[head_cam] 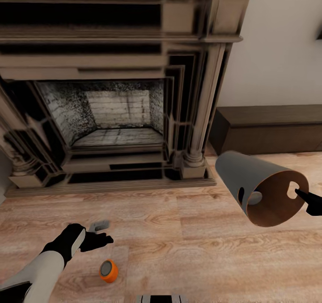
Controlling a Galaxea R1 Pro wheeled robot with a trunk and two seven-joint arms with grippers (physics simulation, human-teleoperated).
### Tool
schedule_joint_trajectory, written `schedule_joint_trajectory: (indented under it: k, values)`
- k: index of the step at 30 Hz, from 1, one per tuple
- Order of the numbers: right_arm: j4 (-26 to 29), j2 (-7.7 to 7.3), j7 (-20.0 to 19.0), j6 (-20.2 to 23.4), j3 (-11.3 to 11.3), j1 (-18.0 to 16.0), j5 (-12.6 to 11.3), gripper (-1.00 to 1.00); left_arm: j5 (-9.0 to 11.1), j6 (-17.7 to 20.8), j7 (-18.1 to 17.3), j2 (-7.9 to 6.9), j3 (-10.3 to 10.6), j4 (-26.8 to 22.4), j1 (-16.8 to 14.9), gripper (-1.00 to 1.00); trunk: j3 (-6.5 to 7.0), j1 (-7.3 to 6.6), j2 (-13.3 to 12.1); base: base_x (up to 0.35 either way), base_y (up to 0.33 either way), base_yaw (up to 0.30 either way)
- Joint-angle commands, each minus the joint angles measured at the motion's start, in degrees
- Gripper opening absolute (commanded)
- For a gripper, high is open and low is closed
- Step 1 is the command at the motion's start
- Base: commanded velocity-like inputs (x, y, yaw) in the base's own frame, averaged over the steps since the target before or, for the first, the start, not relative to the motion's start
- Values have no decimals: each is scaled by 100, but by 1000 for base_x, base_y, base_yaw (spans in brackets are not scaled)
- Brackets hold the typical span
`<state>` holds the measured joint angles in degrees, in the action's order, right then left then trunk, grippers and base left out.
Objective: Put the three can of soda from the living room inside the tash can in the kitchen.
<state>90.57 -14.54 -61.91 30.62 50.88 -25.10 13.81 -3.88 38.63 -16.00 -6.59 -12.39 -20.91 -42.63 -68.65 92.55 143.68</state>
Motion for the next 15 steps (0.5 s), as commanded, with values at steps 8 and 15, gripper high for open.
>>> schedule_joint_trajectory:
  k: [8,15]
  values:
    - [5,4,-23,23,0,-4,-45,-100,1,-4,0,12,-1,0,0,100,-177,20,12,0,0,0]
    - [5,12,-23,23,-9,-4,-45,-100,-1,-4,0,32,-1,-1,0,100,-332,38,21,0,0,0]
